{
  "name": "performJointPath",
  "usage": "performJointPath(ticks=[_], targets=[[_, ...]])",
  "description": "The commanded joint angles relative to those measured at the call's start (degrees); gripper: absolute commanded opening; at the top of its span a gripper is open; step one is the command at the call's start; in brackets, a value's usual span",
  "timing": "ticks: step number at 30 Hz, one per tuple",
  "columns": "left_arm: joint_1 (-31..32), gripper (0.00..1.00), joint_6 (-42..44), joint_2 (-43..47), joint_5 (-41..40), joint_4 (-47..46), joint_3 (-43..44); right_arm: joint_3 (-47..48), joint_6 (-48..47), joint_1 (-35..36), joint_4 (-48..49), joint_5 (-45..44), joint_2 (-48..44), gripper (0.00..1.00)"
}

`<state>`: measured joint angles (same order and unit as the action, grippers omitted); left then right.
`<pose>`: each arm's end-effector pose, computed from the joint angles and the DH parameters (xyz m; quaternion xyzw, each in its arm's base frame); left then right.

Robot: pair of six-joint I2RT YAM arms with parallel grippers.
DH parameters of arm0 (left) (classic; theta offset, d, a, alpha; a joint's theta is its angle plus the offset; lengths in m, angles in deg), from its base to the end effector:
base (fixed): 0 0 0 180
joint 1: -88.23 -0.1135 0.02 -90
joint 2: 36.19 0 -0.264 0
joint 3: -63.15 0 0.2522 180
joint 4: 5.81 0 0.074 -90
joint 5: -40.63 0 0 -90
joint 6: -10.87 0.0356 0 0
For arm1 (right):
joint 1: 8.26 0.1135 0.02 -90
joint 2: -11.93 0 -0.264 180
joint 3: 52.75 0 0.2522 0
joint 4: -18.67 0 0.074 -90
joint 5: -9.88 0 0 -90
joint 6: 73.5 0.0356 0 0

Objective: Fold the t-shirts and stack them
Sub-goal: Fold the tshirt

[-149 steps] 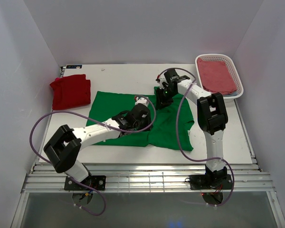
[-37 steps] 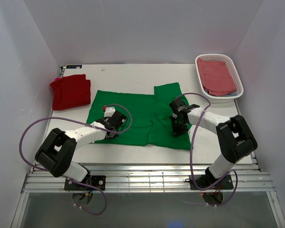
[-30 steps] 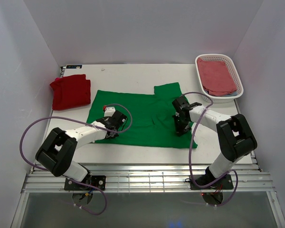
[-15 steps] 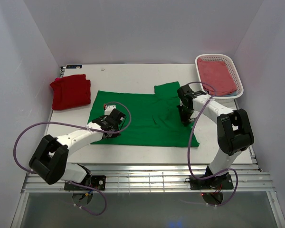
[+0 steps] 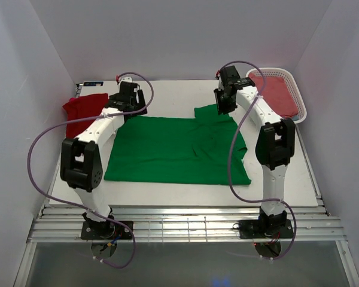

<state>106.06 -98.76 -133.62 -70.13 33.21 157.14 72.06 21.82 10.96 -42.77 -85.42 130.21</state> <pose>0.3704 -0.1059 0.2877 -0.0868 0.8989 0.0288 0.4284 0.4341 0.1479 0.2851 -0.1014 0.9471 0.0209 0.3036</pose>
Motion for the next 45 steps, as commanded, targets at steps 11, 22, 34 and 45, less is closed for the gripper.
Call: performJointPath(ticks=[11, 22, 34, 45], targets=[[-8.7, 0.98, 8.7, -21.9, 4.6, 0.2, 20.2, 13.9, 1.0, -8.9, 3.9, 13.7, 16.2, 0.37], [-9.5, 0.98, 9.7, -29.0, 4.0, -0.5, 24.5, 12.4, 0.9, -9.9, 10.5, 14.4, 21.5, 0.37], [-9.9, 0.98, 10.1, -30.9, 3.4, -1.1, 22.8, 12.6, 2.9, -10.5, 20.0, 10.7, 23.1, 0.37], [-10.4, 0.98, 10.1, -31.7, 3.9, -1.3, 20.8, 12.7, 3.9, -11.0, 22.5, 10.6, 24.7, 0.37]])
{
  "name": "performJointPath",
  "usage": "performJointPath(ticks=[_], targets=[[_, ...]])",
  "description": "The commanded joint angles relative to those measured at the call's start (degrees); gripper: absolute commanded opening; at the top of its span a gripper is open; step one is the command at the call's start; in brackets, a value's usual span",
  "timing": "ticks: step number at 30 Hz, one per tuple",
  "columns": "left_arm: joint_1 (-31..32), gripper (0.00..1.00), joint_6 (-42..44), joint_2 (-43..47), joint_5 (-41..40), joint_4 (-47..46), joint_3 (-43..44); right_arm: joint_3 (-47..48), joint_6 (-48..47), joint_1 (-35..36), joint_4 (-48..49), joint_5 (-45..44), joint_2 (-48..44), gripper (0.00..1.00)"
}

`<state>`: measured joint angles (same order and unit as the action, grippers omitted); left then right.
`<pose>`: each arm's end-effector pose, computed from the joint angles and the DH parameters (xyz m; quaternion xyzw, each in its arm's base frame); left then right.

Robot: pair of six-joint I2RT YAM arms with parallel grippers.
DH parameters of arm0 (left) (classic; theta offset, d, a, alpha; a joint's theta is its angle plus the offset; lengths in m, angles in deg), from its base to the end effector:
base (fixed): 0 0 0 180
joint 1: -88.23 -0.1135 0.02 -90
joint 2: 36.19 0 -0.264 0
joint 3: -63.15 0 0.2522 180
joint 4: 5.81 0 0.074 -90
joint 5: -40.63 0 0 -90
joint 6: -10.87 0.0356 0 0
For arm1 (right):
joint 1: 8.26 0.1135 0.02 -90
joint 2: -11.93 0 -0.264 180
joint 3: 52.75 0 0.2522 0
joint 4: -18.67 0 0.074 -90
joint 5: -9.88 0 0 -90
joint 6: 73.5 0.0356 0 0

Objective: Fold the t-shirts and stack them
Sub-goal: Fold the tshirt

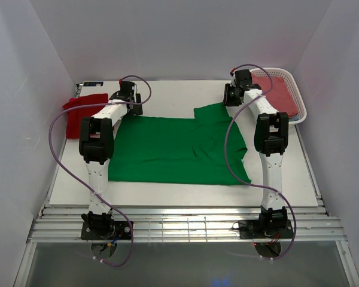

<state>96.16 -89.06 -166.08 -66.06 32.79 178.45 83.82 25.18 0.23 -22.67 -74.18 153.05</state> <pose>0.4948 -0.0586 0.1660 -0.0622 0.9379 0.0875 0.3300 0.5465 0.0853 0.1806 -0.0179 0.9256 0.1035 0.3636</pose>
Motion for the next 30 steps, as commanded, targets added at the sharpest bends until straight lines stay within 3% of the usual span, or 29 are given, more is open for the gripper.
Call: performJointPath(ticks=[1, 11, 19, 20, 25, 30], targets=[[-0.5, 0.98, 0.4, 0.5, -0.3, -1.0, -0.6, 0.9, 0.5, -0.3, 2.6, -0.7, 2.1, 0.37], [-0.9, 0.98, 0.4, 0.2, 0.4, -1.3, 0.2, 4.4, 1.8, -0.3, 2.1, 3.3, 6.5, 0.37], [-1.1, 0.96, 0.2, -0.7, 1.4, -0.9, 1.2, -0.2, 1.6, -0.1, 2.5, 5.4, 5.4, 0.32], [-1.0, 0.94, -0.3, -0.7, 1.7, -0.8, 1.1, -0.5, 1.2, -0.1, 2.4, 5.5, 5.1, 0.32], [-1.0, 0.63, -2.2, -0.3, -0.9, 0.1, -0.3, -1.8, 0.6, -0.1, 1.9, 5.6, 4.6, 0.32], [-1.0, 0.46, -2.9, 0.1, -4.1, 0.8, -1.6, -1.7, 0.6, -0.1, 1.6, 5.6, 4.4, 0.31]])
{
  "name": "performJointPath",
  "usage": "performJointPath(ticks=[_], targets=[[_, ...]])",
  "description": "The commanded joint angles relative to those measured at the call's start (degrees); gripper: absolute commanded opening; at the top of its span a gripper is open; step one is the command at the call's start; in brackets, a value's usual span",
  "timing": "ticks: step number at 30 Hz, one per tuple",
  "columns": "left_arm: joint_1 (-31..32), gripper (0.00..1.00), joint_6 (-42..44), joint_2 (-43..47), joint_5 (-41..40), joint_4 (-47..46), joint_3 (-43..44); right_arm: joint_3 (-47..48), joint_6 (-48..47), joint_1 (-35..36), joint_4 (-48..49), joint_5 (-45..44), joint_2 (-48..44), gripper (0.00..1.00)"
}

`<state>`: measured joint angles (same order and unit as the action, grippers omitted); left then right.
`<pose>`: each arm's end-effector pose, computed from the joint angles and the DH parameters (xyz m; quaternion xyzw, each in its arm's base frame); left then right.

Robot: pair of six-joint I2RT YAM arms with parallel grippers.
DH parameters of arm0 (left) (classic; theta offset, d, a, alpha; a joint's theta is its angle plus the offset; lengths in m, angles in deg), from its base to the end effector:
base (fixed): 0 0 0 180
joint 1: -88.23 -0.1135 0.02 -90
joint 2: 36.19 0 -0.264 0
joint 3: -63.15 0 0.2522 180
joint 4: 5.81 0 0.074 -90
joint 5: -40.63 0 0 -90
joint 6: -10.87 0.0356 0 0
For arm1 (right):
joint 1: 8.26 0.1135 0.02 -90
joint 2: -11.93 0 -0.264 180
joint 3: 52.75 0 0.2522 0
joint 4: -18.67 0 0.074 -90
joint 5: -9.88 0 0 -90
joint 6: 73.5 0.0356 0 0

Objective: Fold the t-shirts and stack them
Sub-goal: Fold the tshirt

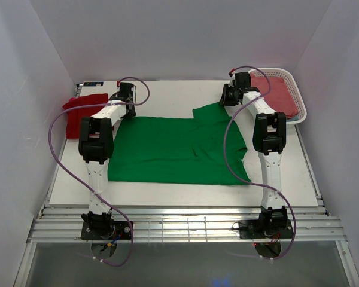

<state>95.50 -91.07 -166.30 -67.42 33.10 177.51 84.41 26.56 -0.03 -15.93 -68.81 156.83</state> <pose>0.4926 -0.0517 0.1590 -0.0859 0.9383 0.0974 0.3205 0.5596 0.0880 0.1580 -0.0253 0.9108 0.1529 0.3826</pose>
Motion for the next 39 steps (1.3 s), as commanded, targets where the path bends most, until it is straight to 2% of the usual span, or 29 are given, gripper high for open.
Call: performJointPath(ticks=[1, 4, 5, 6, 9, 13, 15, 24, 30, 39], targets=[[-0.3, 0.43, -1.0, 0.3, -2.9, 0.5, -0.8, -2.2, -0.7, 0.1, -5.2, 0.2, 0.7, 0.3], [-0.3, 0.36, -1.2, 0.3, -3.7, 0.6, -0.2, -2.2, -0.5, 0.1, -4.8, 0.6, 0.6, 0.22], [-0.3, 0.27, -1.2, 0.1, -3.8, 0.7, 0.1, -2.3, -0.4, 0.1, -4.7, 0.9, 0.5, 0.15], [-0.3, 0.24, -1.3, -0.3, -4.1, 1.0, 0.6, -2.3, -0.3, 0.1, -4.6, 1.6, 0.6, 0.13], [-0.3, 0.15, -0.9, -1.5, -4.0, 1.4, 2.5, -2.5, 0.3, 0.1, -3.9, 3.4, 0.2, 0.09], [-0.3, 0.09, -0.4, -2.6, -3.1, 1.6, 5.0, -4.0, 0.5, 0.1, -3.1, 5.1, -1.3, 0.08], [-0.3, 0.01, -0.4, -2.8, -2.9, 1.7, 5.7, -5.3, 0.5, 0.1, -2.5, 5.8, -3.2, 0.08], [-0.3, 0.0, -1.8, 0.8, -3.6, 1.1, 1.5, -20.2, -1.4, 0.5, 1.2, 9.3, -15.9, 0.08], [-0.3, 0.0, -2.2, 7.0, -5.0, -2.8, -5.8, -32.6, -2.1, 1.3, 4.4, 11.4, -26.1, 0.08], [-0.3, 0.0, -1.8, 15.5, -5.2, -7.6, -15.5, -43.1, -2.0, 2.6, 5.6, 12.2, -37.4, 0.08]])
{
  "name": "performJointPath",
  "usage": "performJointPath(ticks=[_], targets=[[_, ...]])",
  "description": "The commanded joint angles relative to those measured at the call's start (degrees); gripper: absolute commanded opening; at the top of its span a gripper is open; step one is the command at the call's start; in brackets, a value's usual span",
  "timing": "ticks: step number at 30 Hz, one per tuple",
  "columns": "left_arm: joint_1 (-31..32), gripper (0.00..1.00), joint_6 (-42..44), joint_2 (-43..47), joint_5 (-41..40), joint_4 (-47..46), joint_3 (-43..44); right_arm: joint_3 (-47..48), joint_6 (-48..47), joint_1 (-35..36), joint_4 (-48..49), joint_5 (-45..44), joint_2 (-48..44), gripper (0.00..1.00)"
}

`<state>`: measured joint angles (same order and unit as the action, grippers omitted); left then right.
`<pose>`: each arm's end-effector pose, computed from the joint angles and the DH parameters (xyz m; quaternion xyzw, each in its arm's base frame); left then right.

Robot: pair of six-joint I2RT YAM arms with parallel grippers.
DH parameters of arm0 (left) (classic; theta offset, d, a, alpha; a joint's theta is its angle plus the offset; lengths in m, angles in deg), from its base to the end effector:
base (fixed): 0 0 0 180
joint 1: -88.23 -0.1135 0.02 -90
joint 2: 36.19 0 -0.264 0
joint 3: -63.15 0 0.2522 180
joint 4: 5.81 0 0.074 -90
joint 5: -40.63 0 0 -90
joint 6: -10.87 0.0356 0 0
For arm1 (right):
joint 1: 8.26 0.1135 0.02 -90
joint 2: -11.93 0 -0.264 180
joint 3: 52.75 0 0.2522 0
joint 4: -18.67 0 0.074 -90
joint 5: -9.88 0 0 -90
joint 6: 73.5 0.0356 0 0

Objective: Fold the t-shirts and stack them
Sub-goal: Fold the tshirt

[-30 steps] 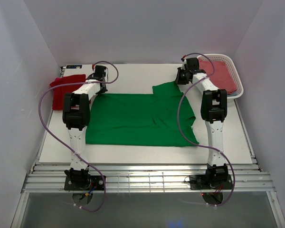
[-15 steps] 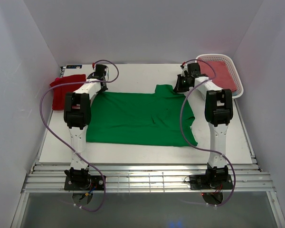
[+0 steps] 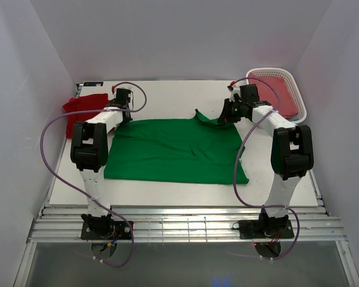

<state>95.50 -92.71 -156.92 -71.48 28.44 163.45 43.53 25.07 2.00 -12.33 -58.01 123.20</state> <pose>0.4511 -0.0440 0.1651 -0.1096 0.9306 0.1258 0.3259 0.4244 0.0904 0.2173 -0.0853 0.9088 0.2355 0.3337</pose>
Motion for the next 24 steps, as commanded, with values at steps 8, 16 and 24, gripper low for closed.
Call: performJointPath(ticks=[8, 16, 24], targets=[[-0.3, 0.0, -0.7, 11.9, 0.0, -3.9, -6.0, -10.7, 0.0, 2.2, 1.7, 1.0, -11.6, 0.08], [-0.3, 0.0, -0.9, 20.5, -1.0, -4.4, -14.0, -19.0, 1.0, 4.7, 0.9, -0.4, -20.7, 0.08], [-0.3, 0.0, -1.4, 28.1, -0.1, -5.0, -21.9, -24.9, 2.2, 5.9, -1.7, -2.0, -30.7, 0.08]])
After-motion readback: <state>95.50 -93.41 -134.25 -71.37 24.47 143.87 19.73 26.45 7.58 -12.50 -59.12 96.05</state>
